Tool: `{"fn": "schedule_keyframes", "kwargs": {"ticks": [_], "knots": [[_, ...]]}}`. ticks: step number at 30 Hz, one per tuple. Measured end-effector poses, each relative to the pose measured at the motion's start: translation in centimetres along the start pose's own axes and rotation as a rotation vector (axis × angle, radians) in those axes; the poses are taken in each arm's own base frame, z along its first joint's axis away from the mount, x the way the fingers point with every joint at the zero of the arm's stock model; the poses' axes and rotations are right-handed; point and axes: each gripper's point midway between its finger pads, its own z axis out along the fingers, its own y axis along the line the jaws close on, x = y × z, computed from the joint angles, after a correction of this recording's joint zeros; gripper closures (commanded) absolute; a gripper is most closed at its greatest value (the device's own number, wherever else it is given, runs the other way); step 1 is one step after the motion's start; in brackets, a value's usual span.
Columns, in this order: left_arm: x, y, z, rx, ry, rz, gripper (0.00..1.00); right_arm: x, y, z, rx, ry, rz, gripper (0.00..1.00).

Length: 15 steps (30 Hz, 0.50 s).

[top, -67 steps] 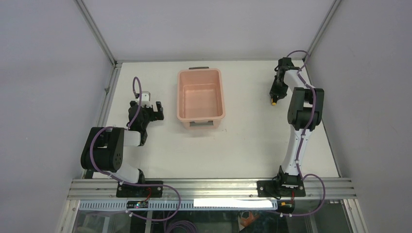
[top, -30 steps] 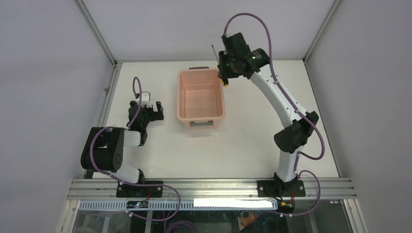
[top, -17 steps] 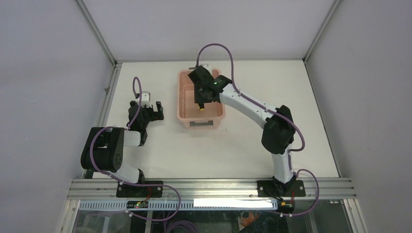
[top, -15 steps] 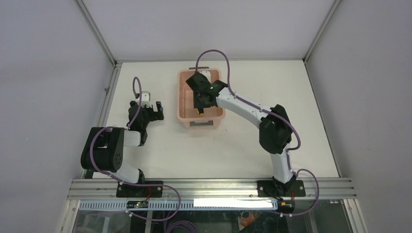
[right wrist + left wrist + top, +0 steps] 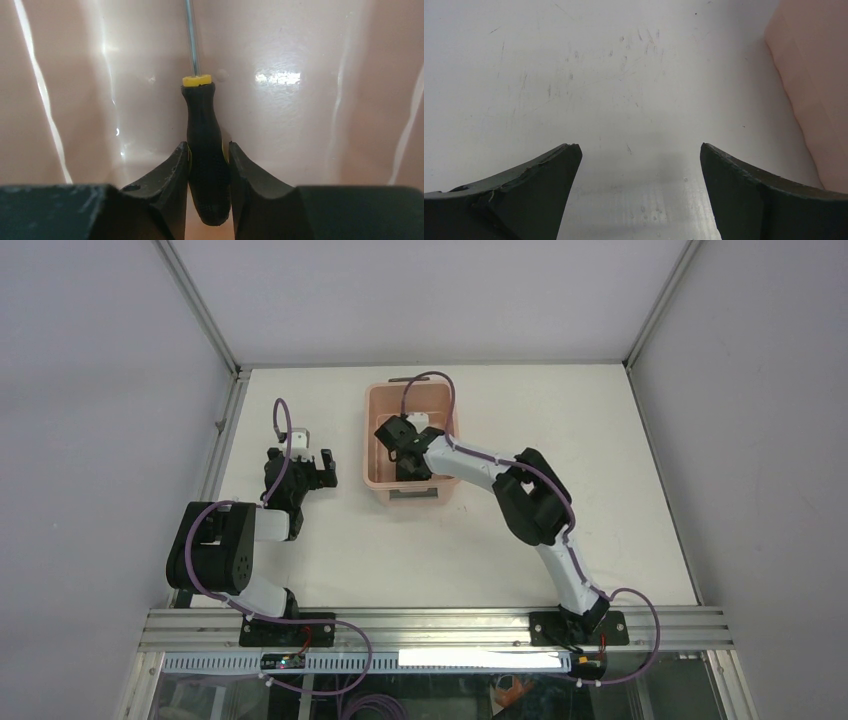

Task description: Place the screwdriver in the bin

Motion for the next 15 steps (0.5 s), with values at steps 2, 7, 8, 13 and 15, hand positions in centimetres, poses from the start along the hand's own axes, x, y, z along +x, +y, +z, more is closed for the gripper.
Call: {"fn": "schedule_keyframes", "kwargs": {"ticks": [2,7,8,13,15], "knots": [[0.0,0.0,0.0,0.000,0.000,0.000,0.01,-0.2,0.1,0.1,0.002,-0.003,-0.003,0.55],[0.0,0.0,0.0,0.000,0.000,0.000,0.01,-1.4,0.3,-0.5,0.008,-0.023,-0.046,0.36],[0.0,0.0,0.0,0.000,0.000,0.000,0.01,-2.1,0.5,-0.9,0.001,-0.035,-0.059,0.32],[0.0,0.0,0.0,0.000,0.000,0.000,0.01,-6.4,1.8,-4.7,-0.064,-0.137,-0.125,0.01],[0.0,0.0,0.0,0.000,0.000,0.000,0.01,-8.4,1.7,-7.4,-0.091,-0.191,-0.161,0.01]]}}
